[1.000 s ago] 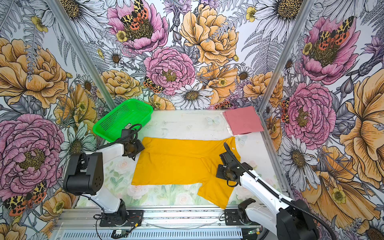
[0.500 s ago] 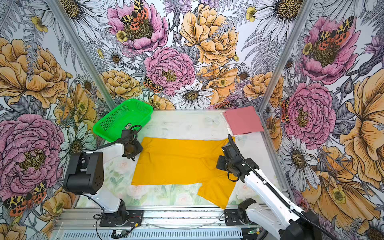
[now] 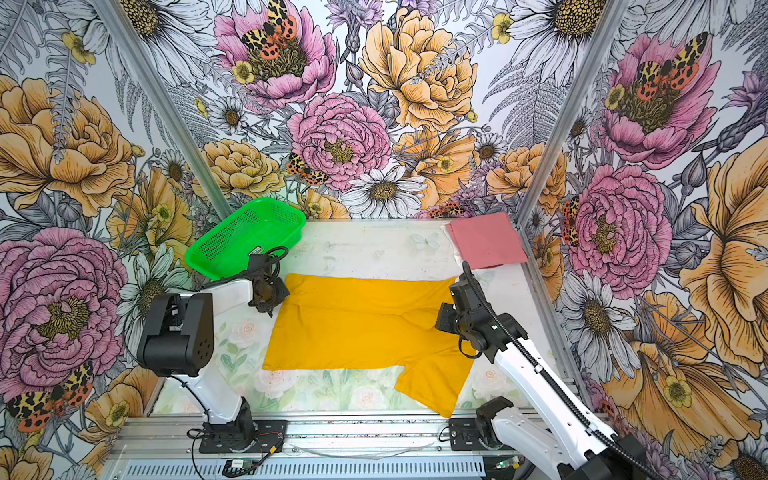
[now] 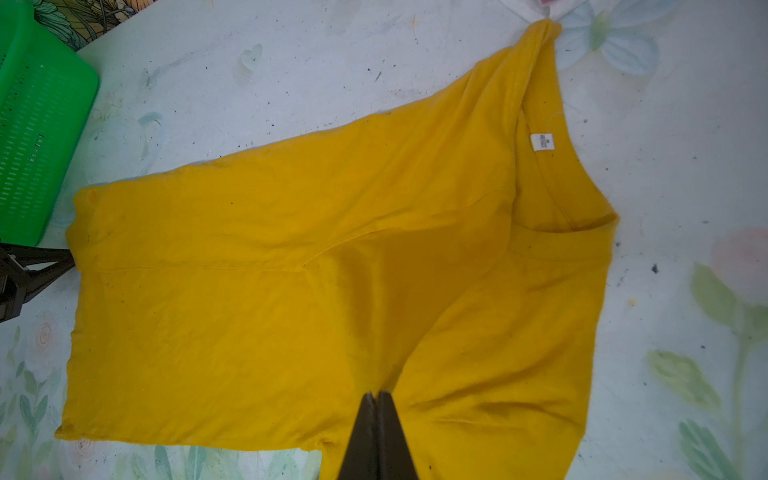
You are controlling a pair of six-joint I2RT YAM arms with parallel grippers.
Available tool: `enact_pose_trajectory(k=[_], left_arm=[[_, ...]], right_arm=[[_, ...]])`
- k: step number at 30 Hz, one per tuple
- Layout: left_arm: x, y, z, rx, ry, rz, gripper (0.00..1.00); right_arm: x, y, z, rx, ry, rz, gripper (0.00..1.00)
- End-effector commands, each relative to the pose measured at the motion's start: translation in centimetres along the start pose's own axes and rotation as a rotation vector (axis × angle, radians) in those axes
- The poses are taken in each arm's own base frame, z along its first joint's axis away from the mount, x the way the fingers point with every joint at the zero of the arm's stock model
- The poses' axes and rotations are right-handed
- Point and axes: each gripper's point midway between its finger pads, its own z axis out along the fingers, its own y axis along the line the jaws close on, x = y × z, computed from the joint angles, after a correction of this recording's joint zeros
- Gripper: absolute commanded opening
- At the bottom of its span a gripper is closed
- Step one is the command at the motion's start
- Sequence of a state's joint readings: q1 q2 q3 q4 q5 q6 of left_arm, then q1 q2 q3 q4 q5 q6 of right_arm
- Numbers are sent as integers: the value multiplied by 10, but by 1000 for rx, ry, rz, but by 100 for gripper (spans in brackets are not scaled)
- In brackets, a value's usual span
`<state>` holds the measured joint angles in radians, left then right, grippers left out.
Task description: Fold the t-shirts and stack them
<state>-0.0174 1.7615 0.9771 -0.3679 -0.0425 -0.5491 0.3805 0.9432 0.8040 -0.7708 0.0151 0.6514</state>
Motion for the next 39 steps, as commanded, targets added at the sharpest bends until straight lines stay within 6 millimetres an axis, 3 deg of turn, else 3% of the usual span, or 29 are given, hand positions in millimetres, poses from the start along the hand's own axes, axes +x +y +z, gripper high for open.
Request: enact_pose_trajectory(k=[1,6,10,15,18,23,27,33,39], left_arm=[[-11,-3,-15,-5,-42,19,0],[-39,-20,-59,40,-142,43,0],[-47,-33,-76,87,-155,64,0],[-66,-67,-87,197,-162,100,0],[-85,-90,-94,242,-184,124,0],[-114,-110,-99,276,-213,121,0],[-120,-122,-97,302,-191,136,0],[-115,-118,-86,288,-171,136,0],[-112,-115,-82,270,-167,130,0]], right_arm=[[-25,0,-17,-7,-73,-12,0],[-65,-11,-30,3,-135,-15,0],[-97,-20,-27,32,-146,-47,0],[-167,-19,-26,19,-209,-70,0],[-210,-12,-13,-13,-229,-99,0],[-276,-1,17,-44,-253,-144,0],[-317,10,30,-83,-292,-156,0],[-336,24,53,-168,-280,-175,0],[-357,36,48,-218,-321,-222,0]])
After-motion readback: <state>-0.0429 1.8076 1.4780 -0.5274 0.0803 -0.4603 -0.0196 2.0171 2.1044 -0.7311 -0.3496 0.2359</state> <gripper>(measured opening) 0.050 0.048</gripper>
